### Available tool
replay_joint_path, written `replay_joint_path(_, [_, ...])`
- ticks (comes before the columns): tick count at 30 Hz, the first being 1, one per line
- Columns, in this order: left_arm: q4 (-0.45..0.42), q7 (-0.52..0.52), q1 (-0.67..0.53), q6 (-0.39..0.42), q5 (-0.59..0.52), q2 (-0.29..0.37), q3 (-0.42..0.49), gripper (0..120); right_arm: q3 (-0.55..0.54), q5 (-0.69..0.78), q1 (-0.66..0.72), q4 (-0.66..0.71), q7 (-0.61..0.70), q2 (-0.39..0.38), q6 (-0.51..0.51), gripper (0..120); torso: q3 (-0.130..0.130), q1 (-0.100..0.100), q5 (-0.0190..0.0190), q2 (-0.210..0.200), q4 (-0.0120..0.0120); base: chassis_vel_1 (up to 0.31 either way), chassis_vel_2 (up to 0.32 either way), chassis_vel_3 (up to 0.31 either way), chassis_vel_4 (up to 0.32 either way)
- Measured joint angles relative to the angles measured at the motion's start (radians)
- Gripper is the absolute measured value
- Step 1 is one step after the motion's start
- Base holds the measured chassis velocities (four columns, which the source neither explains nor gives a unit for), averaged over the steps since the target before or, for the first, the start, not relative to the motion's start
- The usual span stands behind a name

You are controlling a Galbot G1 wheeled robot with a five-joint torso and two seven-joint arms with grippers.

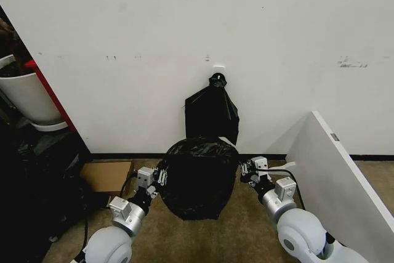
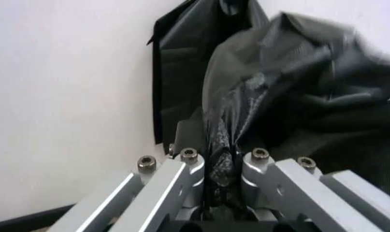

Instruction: Place the garbage bag over the trash bin.

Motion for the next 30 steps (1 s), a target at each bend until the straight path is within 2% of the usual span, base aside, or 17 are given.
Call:
replay_joint_path(7, [-0.005, 0.029, -0.006, -0.011, -0.049, 0.007, -0.006, 4, 0.009, -0.017, 0.0, -0.068, -0.052, 0.003, 0.034, 0, 0.0, 0.0, 0.0, 0.0, 0.0, 0.0, 0.0, 0.0, 0.0])
replay_joint_path(15, [-0.024, -0.009, -0.02, 0.024, -0.169, -0.009, -0.012, 4, 0.008, -0.03, -0.012, -0.117, -0.075, 0.024, 0.08, 0, 0.0, 0.0, 0.0, 0.0, 0.0001, 0.0, 0.0, 0.0, 0.0])
replay_joint_path(22, [-0.022, -0.089, -0.03, 0.049, -0.192, -0.039, -0.019, 4, 0.015, -0.031, -0.036, -0.085, -0.075, 0.041, 0.102, 0, 0.0, 0.0, -0.0002, 0.0, 0.0001, 0.0, 0.0, 0.0, 0.0])
replay_joint_path(27, [-0.022, -0.117, -0.034, 0.063, -0.212, -0.076, -0.021, 4, 0.027, -0.041, -0.069, -0.068, -0.073, 0.055, 0.124, 22, 0.0, 0.0, -0.0002, 0.0, 0.0, 0.0, 0.0, 0.0, 0.0])
replay_joint_path(30, [-0.021, -0.125, -0.037, 0.064, -0.212, -0.086, -0.021, 4, 0.04, -0.037, -0.075, -0.067, -0.067, 0.067, 0.126, 28, 0.0, 0.0, 0.0, 0.0, 0.0, 0.0, 0.0, 0.0, 0.0])
